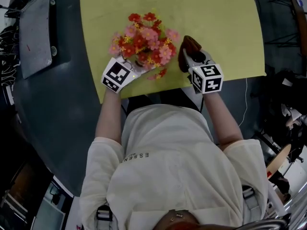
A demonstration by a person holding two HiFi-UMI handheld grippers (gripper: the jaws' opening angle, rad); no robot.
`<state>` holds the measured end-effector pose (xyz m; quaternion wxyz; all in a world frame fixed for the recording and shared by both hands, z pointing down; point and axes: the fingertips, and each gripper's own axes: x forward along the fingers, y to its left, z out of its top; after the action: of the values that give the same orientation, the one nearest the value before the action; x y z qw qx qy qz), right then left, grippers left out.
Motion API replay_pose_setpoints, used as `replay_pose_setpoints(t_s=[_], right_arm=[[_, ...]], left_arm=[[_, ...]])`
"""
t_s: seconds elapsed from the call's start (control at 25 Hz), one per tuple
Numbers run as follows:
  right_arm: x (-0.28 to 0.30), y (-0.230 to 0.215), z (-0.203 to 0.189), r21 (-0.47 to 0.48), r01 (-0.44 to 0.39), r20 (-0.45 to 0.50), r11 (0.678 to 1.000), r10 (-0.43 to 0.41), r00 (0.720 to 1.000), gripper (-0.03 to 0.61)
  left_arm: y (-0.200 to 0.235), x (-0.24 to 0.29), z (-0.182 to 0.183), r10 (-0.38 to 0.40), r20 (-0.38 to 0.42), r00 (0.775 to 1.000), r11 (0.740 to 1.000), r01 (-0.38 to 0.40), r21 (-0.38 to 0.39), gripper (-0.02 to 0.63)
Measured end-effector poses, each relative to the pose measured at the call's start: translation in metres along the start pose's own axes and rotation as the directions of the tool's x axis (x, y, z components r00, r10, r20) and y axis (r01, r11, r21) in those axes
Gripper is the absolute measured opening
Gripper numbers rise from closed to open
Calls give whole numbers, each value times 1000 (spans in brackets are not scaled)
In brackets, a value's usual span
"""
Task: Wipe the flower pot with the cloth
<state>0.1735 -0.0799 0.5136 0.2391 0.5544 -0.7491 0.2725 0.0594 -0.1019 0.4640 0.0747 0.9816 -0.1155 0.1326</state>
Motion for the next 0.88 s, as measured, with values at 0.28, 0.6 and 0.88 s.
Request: replay_pose_setpoints(t_s=[0.28,0.6,0.88], right_arm=[[6,52,62,-95,-75,132,993,87,987,57],[-6,92,90,-170,-119,252,978,159,954,55],[-11,113,91,-184,-159,283,970,207,936,55]], left_arm=[[17,-24,62,47,52,998,998,-44,-51,560],[22,-31,93,73,53,996,997,-72,-11,560],[23,-34,106,90,99,991,995,-85,-49,559]])
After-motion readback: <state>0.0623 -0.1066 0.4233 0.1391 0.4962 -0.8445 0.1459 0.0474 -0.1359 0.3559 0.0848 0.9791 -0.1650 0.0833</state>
